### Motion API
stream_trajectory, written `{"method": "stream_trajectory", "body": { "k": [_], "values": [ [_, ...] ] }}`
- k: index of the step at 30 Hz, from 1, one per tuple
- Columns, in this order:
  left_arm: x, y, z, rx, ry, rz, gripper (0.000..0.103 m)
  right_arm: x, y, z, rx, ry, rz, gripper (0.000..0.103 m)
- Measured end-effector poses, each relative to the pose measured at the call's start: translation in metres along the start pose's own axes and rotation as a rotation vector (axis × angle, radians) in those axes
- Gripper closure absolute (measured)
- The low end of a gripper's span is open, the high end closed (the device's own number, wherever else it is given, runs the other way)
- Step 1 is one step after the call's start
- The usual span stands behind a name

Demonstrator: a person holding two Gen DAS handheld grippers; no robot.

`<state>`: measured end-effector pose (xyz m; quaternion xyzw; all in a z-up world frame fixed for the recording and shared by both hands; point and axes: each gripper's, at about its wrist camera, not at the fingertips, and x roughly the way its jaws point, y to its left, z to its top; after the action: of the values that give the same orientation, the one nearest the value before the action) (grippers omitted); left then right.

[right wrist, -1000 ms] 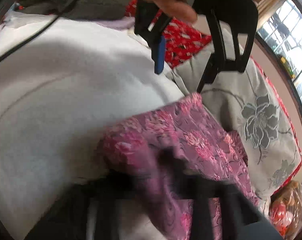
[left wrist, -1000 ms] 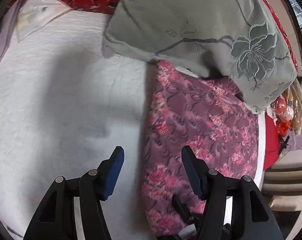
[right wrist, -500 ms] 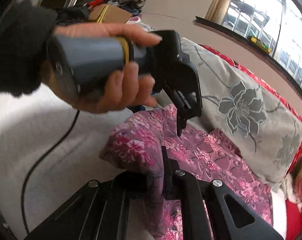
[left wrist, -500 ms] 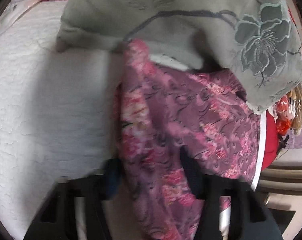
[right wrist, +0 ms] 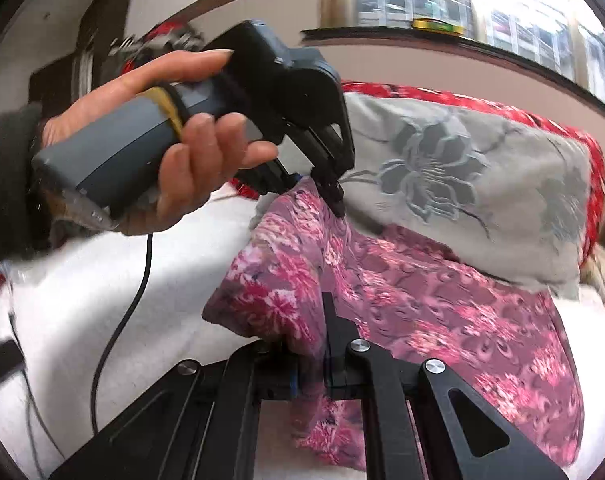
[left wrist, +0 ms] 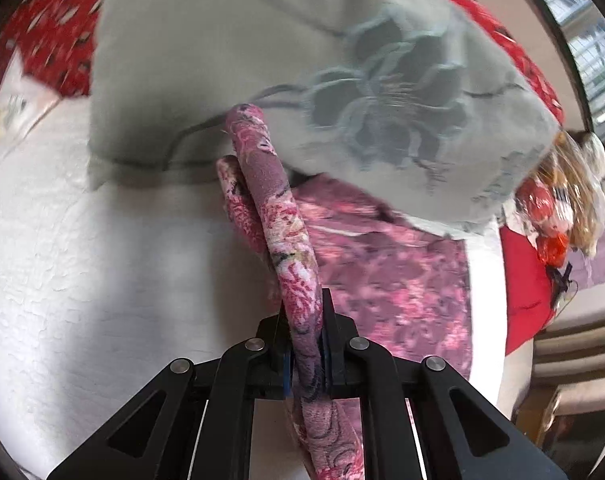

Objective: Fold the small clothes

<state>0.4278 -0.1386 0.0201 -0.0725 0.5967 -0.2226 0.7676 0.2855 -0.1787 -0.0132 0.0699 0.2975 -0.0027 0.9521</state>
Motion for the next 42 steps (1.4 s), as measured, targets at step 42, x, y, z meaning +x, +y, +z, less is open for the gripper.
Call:
{"method": "stream_trajectory", "body": {
  "k": [42],
  "values": [
    [0.212, -0.254, -0.02, 0.105, 0.095, -0.133, 0.08, -0.073, -0.278, -0.134, 1.045, 0.106, 0.014, 0.097]
  ]
}}
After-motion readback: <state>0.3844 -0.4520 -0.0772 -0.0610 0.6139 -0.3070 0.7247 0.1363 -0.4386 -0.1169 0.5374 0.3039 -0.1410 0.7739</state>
